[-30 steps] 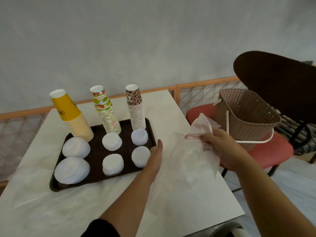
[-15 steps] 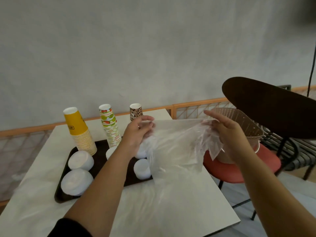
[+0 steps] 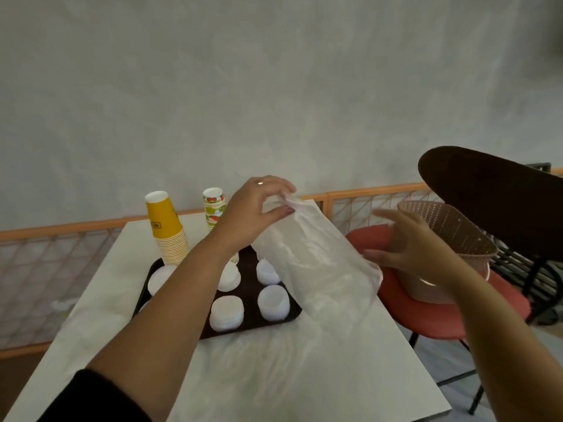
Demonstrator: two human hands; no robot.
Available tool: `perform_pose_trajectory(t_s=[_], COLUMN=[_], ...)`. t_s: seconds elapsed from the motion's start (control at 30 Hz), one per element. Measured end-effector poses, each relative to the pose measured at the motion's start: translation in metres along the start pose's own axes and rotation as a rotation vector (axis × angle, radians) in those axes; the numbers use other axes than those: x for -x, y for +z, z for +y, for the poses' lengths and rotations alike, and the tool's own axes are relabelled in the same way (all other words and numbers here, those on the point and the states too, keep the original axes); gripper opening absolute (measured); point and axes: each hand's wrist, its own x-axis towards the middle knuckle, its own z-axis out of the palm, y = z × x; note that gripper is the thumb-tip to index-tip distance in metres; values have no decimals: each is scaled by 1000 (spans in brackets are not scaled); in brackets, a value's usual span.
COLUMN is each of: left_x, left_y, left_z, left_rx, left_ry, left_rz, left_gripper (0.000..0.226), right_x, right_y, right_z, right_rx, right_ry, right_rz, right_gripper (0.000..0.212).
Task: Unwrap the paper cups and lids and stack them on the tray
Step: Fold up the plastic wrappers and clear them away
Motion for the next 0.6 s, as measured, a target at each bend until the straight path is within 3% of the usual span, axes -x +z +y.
perform_pose_trajectory(t_s=[0.07,0.13,0.27,0.4,0.5,0.6], left_x=[-6,-11,-18,-22,-28,-31], left_y=[2,6,10,-2,-14,-21], left_z=[13,26,35,28,19,11], left_rx=[-128,-172,-235,-243,-180,-111], left_ry=[128,182,235,146,108,78], left_rz=[-85,-124,-6,44,60,-28], left_gripper=[20,16,25,28,30,24], right_x=[-4,-11,-24,-16,-8,-7], right_y=[3,15,53,72,85,78], right_z=[-31,-58,-67,-55,-36,-20], right_rx=[-185,-268,-323,-383,-321,-139], right_ry=[-177,-292,-184,-78,-45,-96], right_rz=[-76,-169,-125,-237,-348,-534], right_gripper=[93,85,38,14,19,31])
